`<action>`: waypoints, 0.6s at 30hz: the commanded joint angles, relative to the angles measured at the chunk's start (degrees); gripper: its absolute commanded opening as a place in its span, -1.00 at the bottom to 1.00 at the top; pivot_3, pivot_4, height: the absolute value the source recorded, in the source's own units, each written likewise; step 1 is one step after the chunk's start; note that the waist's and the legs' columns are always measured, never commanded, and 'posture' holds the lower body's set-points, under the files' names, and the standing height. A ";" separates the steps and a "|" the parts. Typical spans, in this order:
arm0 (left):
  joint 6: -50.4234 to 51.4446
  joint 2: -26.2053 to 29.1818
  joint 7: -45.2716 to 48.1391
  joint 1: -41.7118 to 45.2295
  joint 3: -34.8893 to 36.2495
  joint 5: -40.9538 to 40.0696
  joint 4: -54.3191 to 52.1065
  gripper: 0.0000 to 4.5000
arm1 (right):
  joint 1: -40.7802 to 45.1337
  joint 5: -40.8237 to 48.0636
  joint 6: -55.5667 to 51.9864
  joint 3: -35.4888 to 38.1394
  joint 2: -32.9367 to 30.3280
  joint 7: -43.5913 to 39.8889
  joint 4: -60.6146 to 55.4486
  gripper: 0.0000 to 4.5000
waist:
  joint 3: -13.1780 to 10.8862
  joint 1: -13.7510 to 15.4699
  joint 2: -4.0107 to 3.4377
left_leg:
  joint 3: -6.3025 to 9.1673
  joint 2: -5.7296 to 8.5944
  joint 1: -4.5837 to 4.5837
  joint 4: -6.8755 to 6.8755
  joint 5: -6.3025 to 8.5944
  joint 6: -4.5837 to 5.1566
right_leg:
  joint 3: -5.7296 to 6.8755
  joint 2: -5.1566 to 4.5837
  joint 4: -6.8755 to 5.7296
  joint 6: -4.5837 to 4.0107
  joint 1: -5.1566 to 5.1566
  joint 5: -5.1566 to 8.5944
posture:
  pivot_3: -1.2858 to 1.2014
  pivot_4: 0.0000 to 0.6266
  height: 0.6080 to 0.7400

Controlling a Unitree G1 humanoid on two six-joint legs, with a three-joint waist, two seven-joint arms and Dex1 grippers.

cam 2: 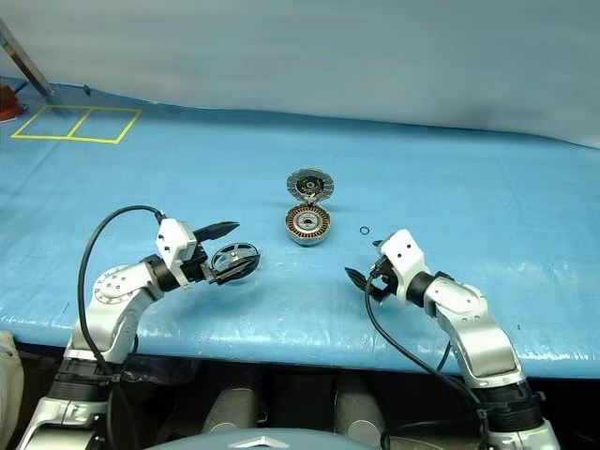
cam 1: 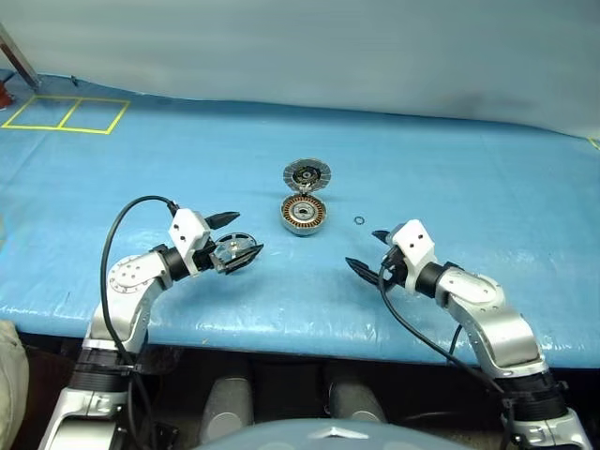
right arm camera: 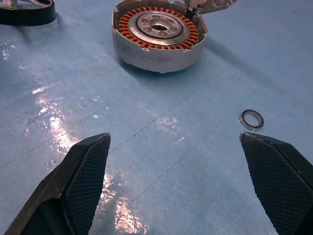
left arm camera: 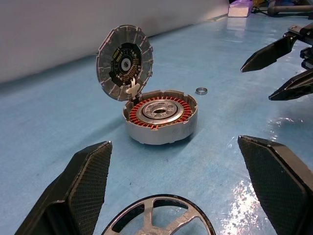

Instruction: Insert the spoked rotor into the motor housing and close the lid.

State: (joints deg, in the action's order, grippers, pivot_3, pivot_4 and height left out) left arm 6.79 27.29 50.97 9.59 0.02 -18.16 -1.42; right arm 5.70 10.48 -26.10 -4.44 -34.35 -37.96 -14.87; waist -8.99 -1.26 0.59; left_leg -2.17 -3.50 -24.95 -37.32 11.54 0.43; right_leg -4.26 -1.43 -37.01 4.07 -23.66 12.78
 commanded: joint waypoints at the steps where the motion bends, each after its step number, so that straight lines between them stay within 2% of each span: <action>1: -1.65 -0.52 -0.24 -0.10 -0.11 -0.03 -0.99 1.00 | 6.80 -2.11 -0.08 -2.98 -2.70 -3.97 -0.92 0.98 | 0.00 -0.18 0.01 | 0.00 0.00 0.03 0.00 0.00 0.00 | 0.00 0.00 -0.01 0.00 0.02 0.00 | 0.03 -0.52 1.00; 5: -3.07 -0.95 0.02 -0.34 -0.80 0.30 -0.21 1.00 | 16.57 -5.42 0.26 -10.57 -3.99 -10.59 2.88 0.98 | 0.01 -0.50 0.02 | 0.01 -0.03 0.13 0.01 -0.01 0.00 | 0.00 0.04 -0.15 -0.03 0.01 0.00 | 0.03 -0.52 1.00; 9: -6.16 -2.49 0.81 -0.83 -0.63 -0.54 1.13 1.00 | 27.13 -10.36 2.97 -18.67 -1.52 -15.63 10.53 0.98 | 0.00 -0.44 0.02 | -0.01 -0.04 0.13 0.02 -0.01 0.00 | 0.00 0.04 -0.14 -0.11 0.01 -0.01 | 0.03 -0.52 1.00; 18: -11.56 -5.05 0.55 -1.92 0.14 -0.99 3.06 1.00 | 39.05 -16.74 9.53 -24.47 5.40 -18.81 25.88 0.98 | 0.00 0.15 0.02 | 0.00 -0.01 -0.02 0.03 -0.01 0.00 | 0.02 0.03 -0.13 -0.34 -0.08 -0.16 | 0.03 -0.52 1.00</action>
State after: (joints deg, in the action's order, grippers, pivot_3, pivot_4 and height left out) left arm -2.91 22.57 51.75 7.57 -0.66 -18.67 2.03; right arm 42.76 -5.42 -18.69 -28.93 -29.38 -56.16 9.62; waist -8.99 -1.11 0.60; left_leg -2.17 -3.51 -24.96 -37.29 11.53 0.43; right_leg -4.24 -1.40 -37.14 3.73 -23.75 12.62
